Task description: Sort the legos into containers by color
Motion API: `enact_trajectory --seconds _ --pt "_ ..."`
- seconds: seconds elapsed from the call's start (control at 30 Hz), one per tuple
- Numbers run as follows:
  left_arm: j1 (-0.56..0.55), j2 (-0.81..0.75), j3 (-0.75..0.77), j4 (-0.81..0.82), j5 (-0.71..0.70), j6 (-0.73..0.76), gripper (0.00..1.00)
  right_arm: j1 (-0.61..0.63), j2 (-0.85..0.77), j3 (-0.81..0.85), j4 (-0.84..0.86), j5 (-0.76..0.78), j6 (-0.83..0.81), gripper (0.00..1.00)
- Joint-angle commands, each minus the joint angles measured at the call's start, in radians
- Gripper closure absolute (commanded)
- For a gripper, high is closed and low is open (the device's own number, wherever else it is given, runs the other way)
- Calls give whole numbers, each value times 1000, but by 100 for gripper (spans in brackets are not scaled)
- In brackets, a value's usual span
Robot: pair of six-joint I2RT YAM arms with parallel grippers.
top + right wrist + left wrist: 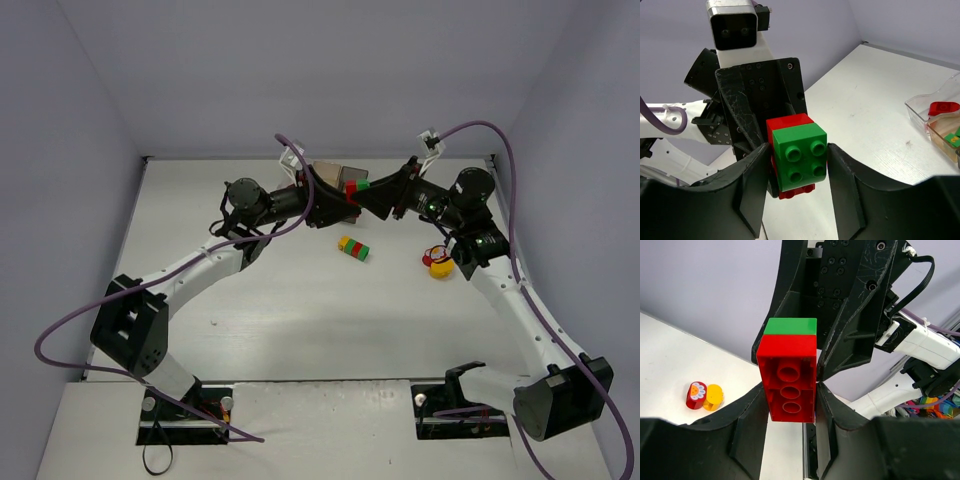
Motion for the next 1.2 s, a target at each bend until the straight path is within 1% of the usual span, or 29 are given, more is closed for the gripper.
enact_trajectory --seconds 0.0,0.07,0.1,0.17,0.2,0.33,0.57,0.77,1.03,1.1,1.17 --pt "7 -32 11 119 27 -8 100 -6 -30 48 71 -17 -20 57" --pt "9 -35 4 119 30 -8 100 -8 -33 47 70 -17 -22 56" --pt "15 -37 -5 123 32 -14 100 -9 -40 45 67 -17 -25 52" --pt "16 -37 -8 131 33 -17 100 -14 -43 45 65 -18 -25 51" --pt "21 -37 -12 131 33 -17 100 -15 -47 45 58 -17 -31 48" --pt "27 -38 -17 142 33 -23 100 -17 -50 46 50 -17 -37 48" --pt "27 -35 -16 172 43 -48 100 -19 -37 45 47 -31 -40 60" --pt "27 -29 -16 199 63 -66 100 -19 -27 45 54 -51 -39 64" --pt "27 -15 -13 225 92 -89 100 -19 -12 56 76 -97 -28 63" --pt "25 -12 -13 235 95 -95 100 -19 -4 57 82 -118 -20 65" --pt "25 -9 -8 238 99 -98 100 -19 0 57 88 -127 -17 70"
